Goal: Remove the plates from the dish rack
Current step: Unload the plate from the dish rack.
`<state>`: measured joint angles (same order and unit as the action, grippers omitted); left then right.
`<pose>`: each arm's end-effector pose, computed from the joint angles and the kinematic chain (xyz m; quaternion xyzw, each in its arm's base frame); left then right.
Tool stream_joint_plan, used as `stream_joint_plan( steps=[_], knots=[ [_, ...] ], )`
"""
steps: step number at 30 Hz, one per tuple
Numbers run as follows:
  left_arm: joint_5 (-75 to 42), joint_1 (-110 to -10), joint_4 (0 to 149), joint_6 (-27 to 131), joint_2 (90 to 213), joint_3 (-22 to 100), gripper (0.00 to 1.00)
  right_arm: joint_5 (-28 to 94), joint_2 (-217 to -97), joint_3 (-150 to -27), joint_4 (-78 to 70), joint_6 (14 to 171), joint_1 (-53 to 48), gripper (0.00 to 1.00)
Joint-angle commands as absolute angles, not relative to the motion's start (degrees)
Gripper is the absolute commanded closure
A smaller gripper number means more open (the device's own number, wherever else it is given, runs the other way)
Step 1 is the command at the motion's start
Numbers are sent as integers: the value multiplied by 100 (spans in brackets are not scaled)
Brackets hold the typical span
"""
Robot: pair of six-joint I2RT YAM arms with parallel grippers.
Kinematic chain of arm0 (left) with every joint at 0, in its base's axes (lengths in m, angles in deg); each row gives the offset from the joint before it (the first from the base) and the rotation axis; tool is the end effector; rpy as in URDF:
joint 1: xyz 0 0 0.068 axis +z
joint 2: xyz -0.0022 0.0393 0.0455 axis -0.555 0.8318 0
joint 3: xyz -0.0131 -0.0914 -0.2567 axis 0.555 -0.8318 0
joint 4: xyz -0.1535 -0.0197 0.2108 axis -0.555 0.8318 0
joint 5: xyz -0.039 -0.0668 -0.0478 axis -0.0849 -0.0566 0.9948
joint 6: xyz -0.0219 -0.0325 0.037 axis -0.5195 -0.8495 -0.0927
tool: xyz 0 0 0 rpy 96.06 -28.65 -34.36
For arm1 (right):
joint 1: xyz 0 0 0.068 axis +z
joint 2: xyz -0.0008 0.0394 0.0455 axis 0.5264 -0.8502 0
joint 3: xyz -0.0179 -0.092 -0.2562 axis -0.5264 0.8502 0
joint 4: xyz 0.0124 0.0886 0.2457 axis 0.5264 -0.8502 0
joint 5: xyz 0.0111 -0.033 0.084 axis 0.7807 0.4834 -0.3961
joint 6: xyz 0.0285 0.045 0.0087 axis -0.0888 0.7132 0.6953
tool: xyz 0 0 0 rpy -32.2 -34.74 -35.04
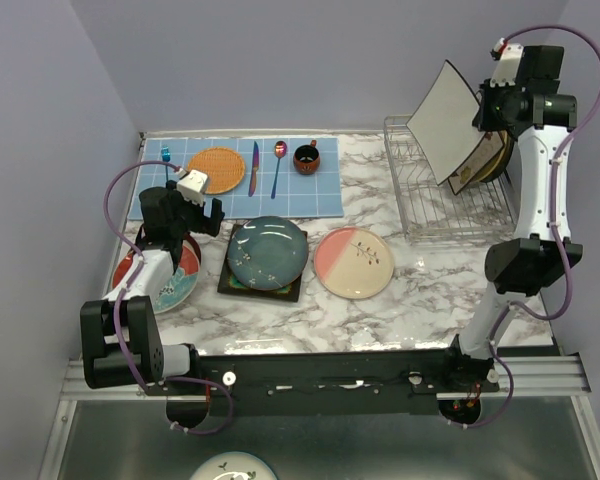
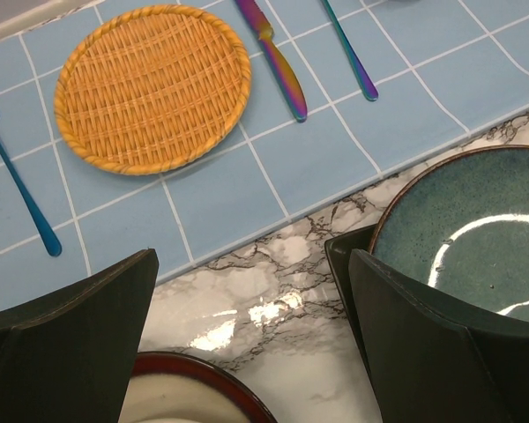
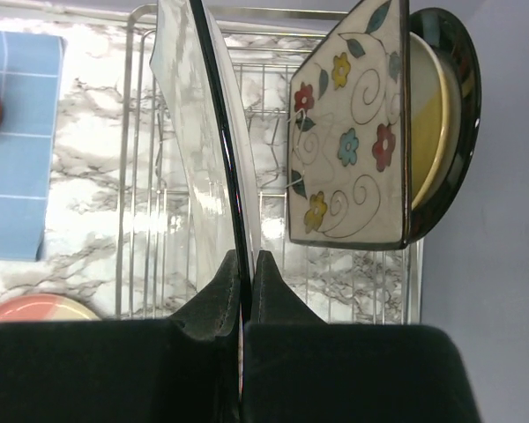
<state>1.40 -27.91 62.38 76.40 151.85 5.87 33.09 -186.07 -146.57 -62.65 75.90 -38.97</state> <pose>0.2840 0.0132 0.2311 0.1743 0.8009 -0.0983 0.5644 0.3973 -0.0454 0.4513 -0.0523 0.8859 -0.0095 0.4607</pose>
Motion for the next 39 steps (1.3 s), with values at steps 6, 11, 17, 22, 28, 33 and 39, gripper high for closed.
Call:
stream_joint_plan(
  steps=[6, 11, 17, 22, 28, 33, 39],
  knots=[
    [85, -2826, 6311, 7729, 15200, 816, 1, 1276, -17730, -14571, -5897, 8238, -3924, 99],
    [120, -2835, 6363, 7738, 15174, 816, 1, 369, -17573, -14107, -6047, 8309, -3915, 99],
    [129, -2844, 6434, 7738, 15174, 877, 1, 404, -17028, -12894, -5854, 7985, -3871, 99],
    [146, -2835, 6442, 7668, 15200, 982, 1, 193, -16729, -12234, -6012, 7615, -3827, 99],
    [234, -2835, 6539, 7598, 15235, 1141, 1, -88, -16360, -11689, -6276, 7193, -3809, 99],
    [261, -2835, 6557, 7554, 15253, 1176, 1, -334, -16140, -10881, -6214, 7000, -3800, 99],
    [243, -2835, 6522, 7580, 15340, 1176, 1, -827, -16438, -10633, -6284, 6833, -3512, 99]
  ],
)
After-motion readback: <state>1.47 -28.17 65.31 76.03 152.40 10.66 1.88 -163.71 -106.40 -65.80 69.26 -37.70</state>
